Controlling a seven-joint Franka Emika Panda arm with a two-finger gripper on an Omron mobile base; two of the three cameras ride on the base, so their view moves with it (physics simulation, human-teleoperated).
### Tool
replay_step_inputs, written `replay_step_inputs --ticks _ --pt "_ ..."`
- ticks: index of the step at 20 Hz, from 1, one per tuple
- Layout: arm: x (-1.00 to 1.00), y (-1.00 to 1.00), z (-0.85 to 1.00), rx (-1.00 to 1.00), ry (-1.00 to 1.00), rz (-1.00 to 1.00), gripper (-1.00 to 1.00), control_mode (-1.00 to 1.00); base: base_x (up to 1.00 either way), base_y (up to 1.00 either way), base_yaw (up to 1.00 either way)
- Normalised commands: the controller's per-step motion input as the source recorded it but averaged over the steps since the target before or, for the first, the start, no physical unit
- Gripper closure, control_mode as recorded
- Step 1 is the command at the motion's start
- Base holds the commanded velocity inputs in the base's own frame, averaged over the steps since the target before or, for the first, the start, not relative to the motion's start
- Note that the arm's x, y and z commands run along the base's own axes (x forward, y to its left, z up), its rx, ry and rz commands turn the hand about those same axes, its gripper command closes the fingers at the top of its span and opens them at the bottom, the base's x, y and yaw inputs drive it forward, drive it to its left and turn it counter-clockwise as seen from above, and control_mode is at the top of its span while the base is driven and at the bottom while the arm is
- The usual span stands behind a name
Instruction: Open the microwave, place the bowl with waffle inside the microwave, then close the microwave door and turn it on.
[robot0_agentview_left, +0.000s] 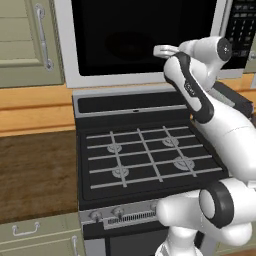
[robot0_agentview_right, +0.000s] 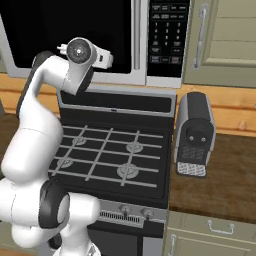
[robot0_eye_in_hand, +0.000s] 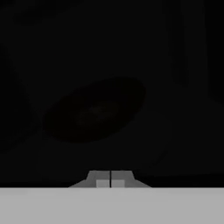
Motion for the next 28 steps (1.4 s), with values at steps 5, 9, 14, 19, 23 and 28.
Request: replay_step_inputs --ticks 5,9,14,19,23,28 --pt "-0.23 -0.2 0.09 0.09 0.35 0.0 1.0 -1.0 0.0 0.0 0.0" --pt "-0.96 -0.42 0.0 0.14 0.2 0.0 1.0 -1.0 0.0 0.0 0.0" --pt "-1.0 -0.49 0.0 0.16 0.0 0.0 1.0 -1.0 0.0 0.0 0.0" --pt "-0.57 -0.51 0.0 0.27 0.07 -0.01 1.0 -1.0 0.0 0.0 0.0" --pt "0.0 -0.82 0.0 0.49 0.12 -0.03 1.0 -1.0 0.0 0.0 0.0" --pt "-0.01 -0.96 0.0 0.55 0.02 -0.43 1.0 -1.0 0.0 0.0 0.0"
